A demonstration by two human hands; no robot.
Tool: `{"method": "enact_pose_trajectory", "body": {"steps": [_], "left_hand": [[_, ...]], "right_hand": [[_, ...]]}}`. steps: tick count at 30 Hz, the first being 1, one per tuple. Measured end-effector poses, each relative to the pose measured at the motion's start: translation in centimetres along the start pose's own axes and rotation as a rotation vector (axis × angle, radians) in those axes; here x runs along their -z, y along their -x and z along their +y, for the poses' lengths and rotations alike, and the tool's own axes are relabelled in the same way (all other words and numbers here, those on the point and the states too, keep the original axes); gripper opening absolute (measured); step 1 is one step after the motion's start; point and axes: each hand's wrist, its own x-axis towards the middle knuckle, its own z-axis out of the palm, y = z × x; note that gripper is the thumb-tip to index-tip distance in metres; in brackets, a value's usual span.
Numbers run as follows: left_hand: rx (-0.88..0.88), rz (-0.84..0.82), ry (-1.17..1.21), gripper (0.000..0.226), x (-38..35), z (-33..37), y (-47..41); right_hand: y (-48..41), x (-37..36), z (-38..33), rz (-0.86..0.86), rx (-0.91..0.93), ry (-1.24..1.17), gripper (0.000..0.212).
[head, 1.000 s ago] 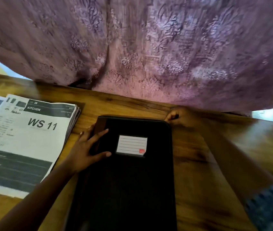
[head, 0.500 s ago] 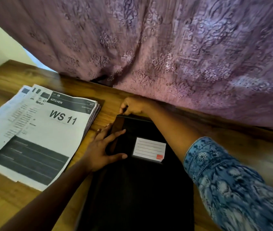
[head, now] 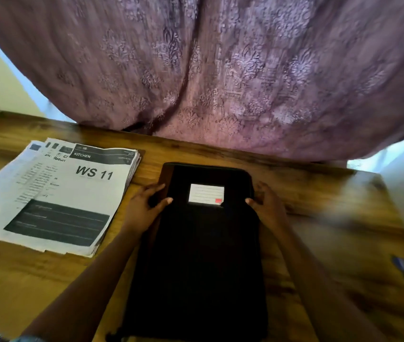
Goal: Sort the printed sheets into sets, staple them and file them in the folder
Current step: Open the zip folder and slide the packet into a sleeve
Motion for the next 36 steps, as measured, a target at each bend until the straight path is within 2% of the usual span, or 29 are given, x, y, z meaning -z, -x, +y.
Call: {"method": "enact_pose_trajectory", "body": {"steps": [2, 4, 7, 11, 13, 15, 16, 18, 21, 24, 26, 29, 31, 33, 34, 36], "left_hand": [[0.039, 0.048, -0.030, 0.048, 0.4, -0.3, 2.1], [0.088, 0.018, -0.016, 0.050, 0.8, -0.9, 4.0], [0.124, -0.032, 0.032, 0.050, 1.3, -0.7, 5.6], [0.180, -0.026, 0.074, 0.046, 0.9, 1.0, 6.2], [0.231, -0.031, 0.191, 0.043, 0.2, 1.9, 6.4], [0.273, -0.056, 0.263, 0.044, -1.0, 3.1, 6.6], [0.292, -0.077, 0.319, 0.045, -1.5, 4.2, 6.7], [0.322, -0.153, 0.525, 0.046, -2.4, 6.6, 7.0], [0.301, -0.377, 0.763, 0.047, -1.9, 10.5, 8.1], [0.269, -0.568, 0.964, 0.052, 1.2, 13.1, 9.5], [0.207, -0.539, 1.097, 0.058, 4.0, 13.8, 9.8], [0.098, -0.430, 1.240, 0.052, 8.6, 14.1, 10.3], [0.072, -0.391, 1.119, 0.057, 11.2, 12.9, 9.7], [0.070, -0.373, 0.921, 0.072, 12.9, 11.3, 9.1], [0.072, -0.358, 0.863, 0.071, 13.6, 10.7, 8.8], [0.106, -0.250, 0.780, 0.056, 14.4, 10.0, 8.5]], "right_hand": [[4.0, 0.4, 0.3, -0.010, -0.116, -0.102, 0.043], [7.3, 0.0, 0.6, -0.001, -0.191, -0.217, 0.033], [10.3, -0.5, 0.3, 0.050, -0.246, -0.321, 0.018], [11.3, 0.8, -0.4, 0.098, -0.298, -0.388, 0.009], [11.3, 2.5, -0.2, 0.137, -0.404, -0.611, 0.008], [11.5, 4.6, -0.5, 0.157, -0.483, -0.976, 0.012], [11.6, 5.8, -1.0, 0.157, -0.462, -1.136, 0.015], [11.5, 8.0, -3.1, 0.082, -0.328, -1.238, 0.025], [11.3, 9.7, -7.9, -0.105, -0.033, -1.136, 0.041], [11.4, 7.8, -12.3, -0.325, 0.153, -1.113, 0.055], [11.6, 5.0, -13.9, -0.477, 0.209, -1.083, 0.062], [11.8, 1.6, -15.1, -0.640, 0.210, -1.029, 0.066], [11.8, 0.3, -16.0, -0.667, 0.283, -0.844, 0.061], [12.0, -0.3, -17.2, -0.642, 0.408, -0.544, 0.052], [12.2, -0.6, -17.7, -0.592, 0.500, -0.343, 0.049], [12.4, -0.9, -18.4, -0.518, 0.674, 0.034, 0.045]]}}
